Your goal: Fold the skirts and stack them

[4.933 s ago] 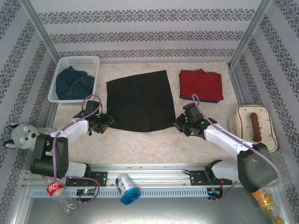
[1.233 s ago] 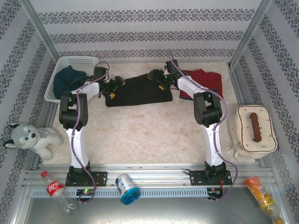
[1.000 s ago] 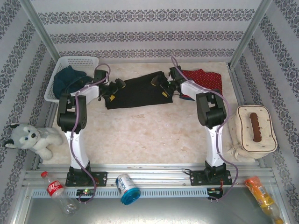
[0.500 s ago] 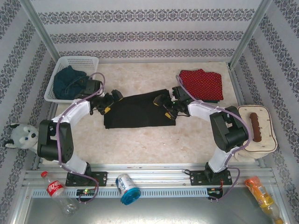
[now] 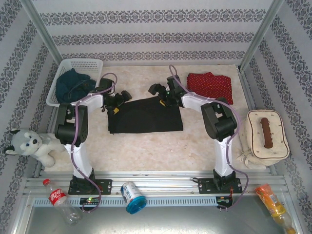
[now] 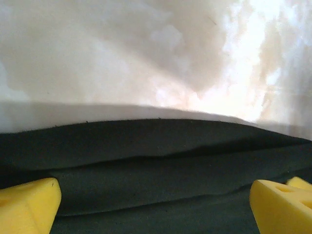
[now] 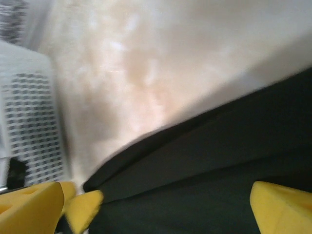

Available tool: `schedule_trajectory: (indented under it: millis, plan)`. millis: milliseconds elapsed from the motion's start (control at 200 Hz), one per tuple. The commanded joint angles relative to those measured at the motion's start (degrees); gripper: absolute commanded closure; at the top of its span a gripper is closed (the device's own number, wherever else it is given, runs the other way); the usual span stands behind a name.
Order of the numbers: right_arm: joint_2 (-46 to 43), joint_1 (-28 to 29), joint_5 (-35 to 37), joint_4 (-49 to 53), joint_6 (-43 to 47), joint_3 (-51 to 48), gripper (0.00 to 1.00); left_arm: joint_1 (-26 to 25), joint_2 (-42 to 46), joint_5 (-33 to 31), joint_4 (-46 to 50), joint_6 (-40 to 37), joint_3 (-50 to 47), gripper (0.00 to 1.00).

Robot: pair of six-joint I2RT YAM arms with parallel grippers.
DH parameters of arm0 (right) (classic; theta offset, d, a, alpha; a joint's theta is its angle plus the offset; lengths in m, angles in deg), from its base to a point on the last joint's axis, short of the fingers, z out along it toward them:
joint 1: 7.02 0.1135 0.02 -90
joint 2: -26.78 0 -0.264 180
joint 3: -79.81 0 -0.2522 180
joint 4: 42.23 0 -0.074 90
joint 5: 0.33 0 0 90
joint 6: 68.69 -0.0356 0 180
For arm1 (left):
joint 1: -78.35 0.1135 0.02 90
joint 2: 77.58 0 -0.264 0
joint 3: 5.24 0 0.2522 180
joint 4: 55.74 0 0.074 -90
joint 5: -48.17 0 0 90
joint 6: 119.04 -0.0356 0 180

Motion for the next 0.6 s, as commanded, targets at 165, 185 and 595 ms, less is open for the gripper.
schedule_trajectory:
  millis: [165,185,595]
  plan:
    - [-1.2,-1.4,3.3,-2.0,-1.3,-2.8,0.02,-0.3,11.1,5.5,6.6,-6.8,-0.5,0.0]
    - [-1.7,-1.3,2.8,-2.0,-0.7,-2.8,0.02,-0.1,13.0,4.4,7.7,-7.7,-1.1,0.0]
    - [-10.9,0.3,-1.1,6.4,5.0,-9.0,0.02,6.5,23.1,2.3,17.2,-17.2,-16.7,0.2]
